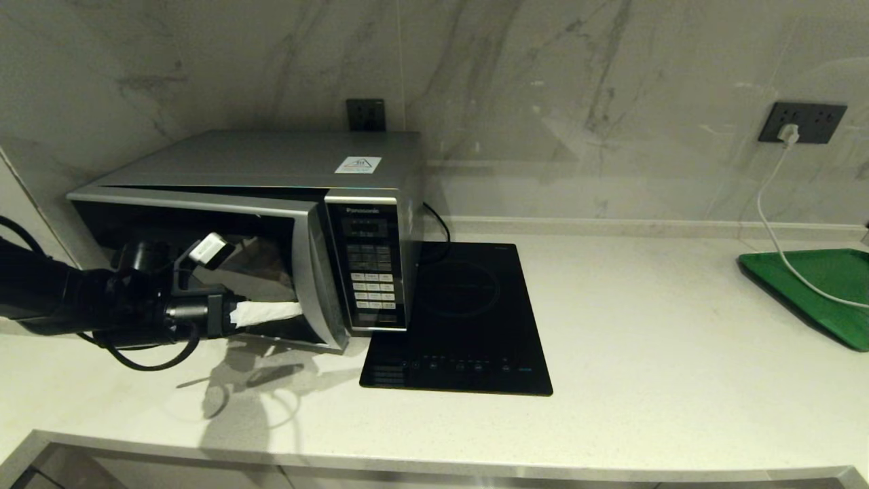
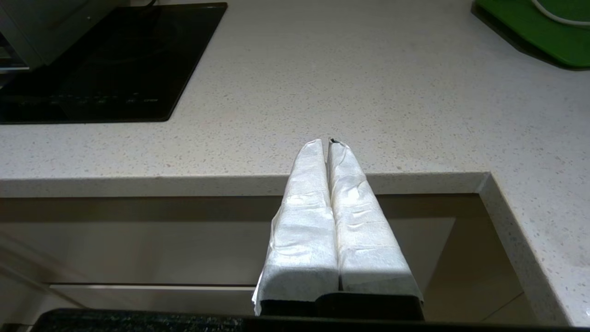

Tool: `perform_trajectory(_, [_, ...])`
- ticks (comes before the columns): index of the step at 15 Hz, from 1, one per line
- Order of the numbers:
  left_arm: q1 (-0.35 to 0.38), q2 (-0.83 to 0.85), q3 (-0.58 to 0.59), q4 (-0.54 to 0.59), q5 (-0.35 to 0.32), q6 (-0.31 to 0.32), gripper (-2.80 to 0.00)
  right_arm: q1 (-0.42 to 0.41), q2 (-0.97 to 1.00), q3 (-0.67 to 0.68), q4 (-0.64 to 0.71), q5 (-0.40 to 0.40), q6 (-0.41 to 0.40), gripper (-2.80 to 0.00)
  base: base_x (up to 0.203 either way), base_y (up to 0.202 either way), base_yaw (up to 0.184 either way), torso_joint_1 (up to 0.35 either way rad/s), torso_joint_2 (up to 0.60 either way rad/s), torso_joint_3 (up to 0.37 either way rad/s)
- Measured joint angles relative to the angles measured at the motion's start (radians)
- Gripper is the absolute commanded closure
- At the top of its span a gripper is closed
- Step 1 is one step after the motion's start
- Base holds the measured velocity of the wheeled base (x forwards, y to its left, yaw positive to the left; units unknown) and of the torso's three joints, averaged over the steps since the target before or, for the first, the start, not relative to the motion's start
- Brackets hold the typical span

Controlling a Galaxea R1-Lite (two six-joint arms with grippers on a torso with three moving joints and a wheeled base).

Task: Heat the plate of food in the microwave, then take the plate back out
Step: Open the microwave oven

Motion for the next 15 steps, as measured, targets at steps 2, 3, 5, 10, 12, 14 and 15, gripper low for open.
perform_trajectory(2, [0.043,-0.016,0.028,-0.003,0.044,0.017,-2.8,0.0,0.0,0.0,0.0,0.001,0.0,0.0,0.0,0.0,0.0,0.0,0.0,0.0])
perform_trajectory(3, [0.068,-0.035,0.047,-0.004,0.056,0.02,-2.8,0.0,0.0,0.0,0.0,0.001,0.0,0.0,0.0,0.0,0.0,0.0,0.0,0.0])
perform_trajectory(5, [0.115,-0.094,0.093,0.0,0.083,0.024,-2.8,-0.001,0.0,0.0,0.0,0.0,0.0,0.0,0.0,0.0,0.0,0.0,0.0,0.0])
perform_trajectory(10, [0.171,-0.368,0.279,0.021,0.361,0.028,0.0,0.0,0.0,0.0,0.0,0.0,0.0,0.0,0.0,0.0,0.0,0.0,0.0,0.0])
perform_trajectory(12, [0.172,-0.507,0.327,0.056,0.515,0.03,0.0,0.0,0.0,0.0,-0.001,0.0,0.0,0.0,0.0,0.0,0.0,0.0,0.0,0.0])
perform_trajectory(14, [0.165,-0.613,0.287,0.117,0.705,0.029,0.0,-0.001,0.0,0.0,-0.001,0.0,0.0,0.0,0.0,0.0,0.0,0.0,0.0,0.0])
perform_trajectory(15, [0.153,-0.648,0.221,0.157,0.787,0.025,0.0,-0.001,0.0,0.0,0.0,0.0,0.0,0.0,0.0,0.0,0.0,0.0,0.0,0.0])
